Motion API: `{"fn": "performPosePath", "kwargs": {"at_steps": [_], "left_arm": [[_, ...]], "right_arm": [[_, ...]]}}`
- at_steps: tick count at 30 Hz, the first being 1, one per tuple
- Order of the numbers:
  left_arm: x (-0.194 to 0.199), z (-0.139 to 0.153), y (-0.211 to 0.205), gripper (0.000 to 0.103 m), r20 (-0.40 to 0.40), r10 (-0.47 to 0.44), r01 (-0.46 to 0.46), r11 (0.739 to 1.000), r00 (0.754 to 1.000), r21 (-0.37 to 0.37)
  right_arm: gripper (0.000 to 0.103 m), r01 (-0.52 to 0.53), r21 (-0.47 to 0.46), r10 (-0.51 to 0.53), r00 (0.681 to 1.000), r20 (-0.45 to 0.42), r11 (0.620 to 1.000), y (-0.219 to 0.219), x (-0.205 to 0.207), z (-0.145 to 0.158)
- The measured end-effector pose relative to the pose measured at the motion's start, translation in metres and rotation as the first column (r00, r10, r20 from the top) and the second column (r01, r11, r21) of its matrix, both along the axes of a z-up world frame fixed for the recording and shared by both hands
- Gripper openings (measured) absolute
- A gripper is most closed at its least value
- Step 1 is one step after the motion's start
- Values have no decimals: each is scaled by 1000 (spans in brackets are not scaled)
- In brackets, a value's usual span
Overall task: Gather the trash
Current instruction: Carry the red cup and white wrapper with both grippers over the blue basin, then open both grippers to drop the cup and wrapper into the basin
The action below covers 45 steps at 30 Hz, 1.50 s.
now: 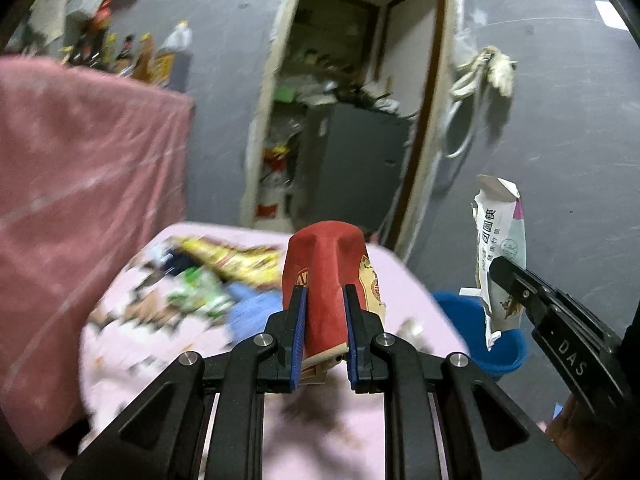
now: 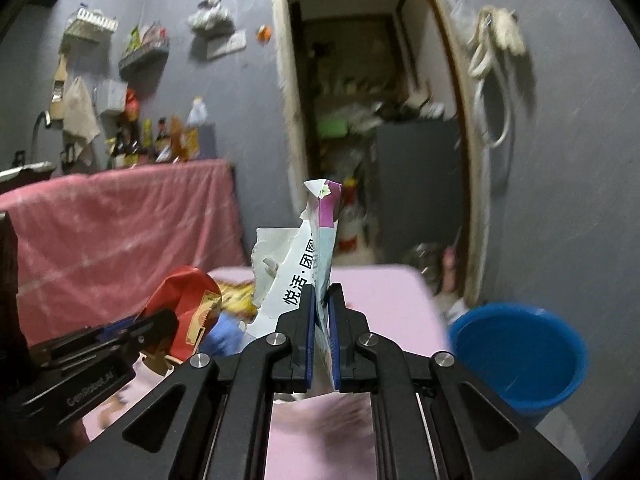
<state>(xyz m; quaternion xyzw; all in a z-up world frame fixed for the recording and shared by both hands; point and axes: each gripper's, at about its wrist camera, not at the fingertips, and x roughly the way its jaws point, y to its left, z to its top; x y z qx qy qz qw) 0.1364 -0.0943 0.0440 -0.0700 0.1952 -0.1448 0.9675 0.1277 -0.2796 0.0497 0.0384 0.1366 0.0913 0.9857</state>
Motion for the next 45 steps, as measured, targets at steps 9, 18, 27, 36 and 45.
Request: {"fn": "performPosePath", "kwargs": {"at_steps": [9,18,27,36,45], "left_arm": [[36,21,-99,14,132,-139,142,990,982,-15],[93,0,-197,15,0,-270,270,963,963,16],[141,-37,-250,15,-190,-304,316,948,934,38],[165,-65,-249,36,-308,-274,289,957,911,4],[137,-33,-223,56,-208,-222,223,975,953,-17]], "right_arm": [[5,188,-53,-182,978,105,981,-86,18,6],[6,336,-68,-333,942,52,939,-179,44,-19],[9,388,-2,-385,913,-139,922,-231,63,-63],[28,407,54,-383,891,-243,912,-252,77,-76],[50,417,68,-406,904,-137,906,-244,57,-53]]}}
